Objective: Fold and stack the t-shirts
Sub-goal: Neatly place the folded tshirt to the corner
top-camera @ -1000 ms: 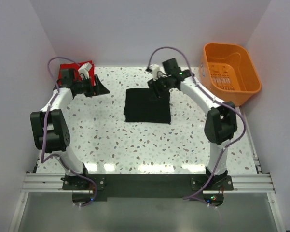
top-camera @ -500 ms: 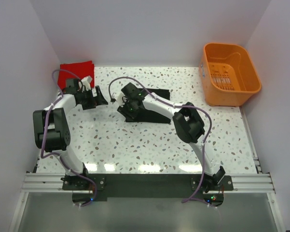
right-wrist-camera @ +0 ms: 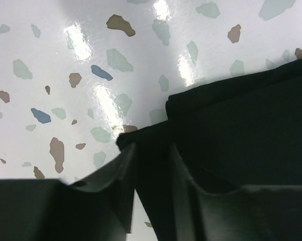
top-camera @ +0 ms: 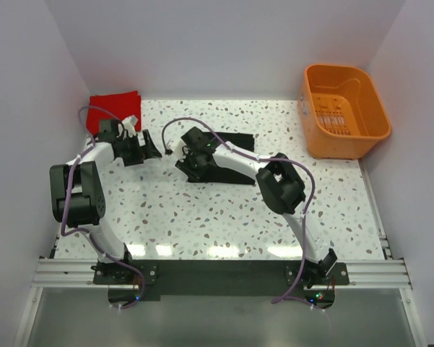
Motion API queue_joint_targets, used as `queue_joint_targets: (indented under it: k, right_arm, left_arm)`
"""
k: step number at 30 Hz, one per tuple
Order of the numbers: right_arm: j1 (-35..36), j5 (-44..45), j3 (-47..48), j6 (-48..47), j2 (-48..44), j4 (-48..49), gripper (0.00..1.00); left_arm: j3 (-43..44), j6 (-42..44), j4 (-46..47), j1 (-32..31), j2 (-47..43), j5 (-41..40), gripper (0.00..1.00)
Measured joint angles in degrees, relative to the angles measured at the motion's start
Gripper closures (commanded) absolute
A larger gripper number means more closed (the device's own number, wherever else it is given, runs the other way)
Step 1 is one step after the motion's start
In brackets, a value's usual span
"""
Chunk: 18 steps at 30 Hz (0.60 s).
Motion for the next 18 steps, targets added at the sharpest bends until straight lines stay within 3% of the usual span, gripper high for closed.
queue_joint_targets:
  k: [1, 2, 3, 10, 18]
  right_arm:
    - [0.0, -0.02, -0.13, -0.24, 0.0, 0.33, 0.78]
    - [-0.02, -0.07, -0.24, -0.33, 0.0, 0.79, 0.93]
    - [-0.07, -0.22, -0.28, -0.81, 0.0, 1.14, 1.0]
    - [-2.14, -5.46, -0.35, -0.48, -0.13, 1.66, 1.0]
    - [-4.63, -12.13, -1.95, 0.57, -1.53, 1.81, 1.0]
  left_arm:
    - [0.0, -0.02, 0.15, 0.0, 0.0, 0.02, 0.02]
    - [0.0, -0.04, 0.22, -0.02, 0.0, 0.02, 0.02]
    - [0.0, -0.04, 0.28, -0.07, 0.0, 0.04, 0.04]
    - [-1.55, -1.66, 2.91, -1.57, 0.04, 2.45, 0.0]
    - [-3.32, -14.97, 15.74, -5.42, 6.58, 9.09, 0.0]
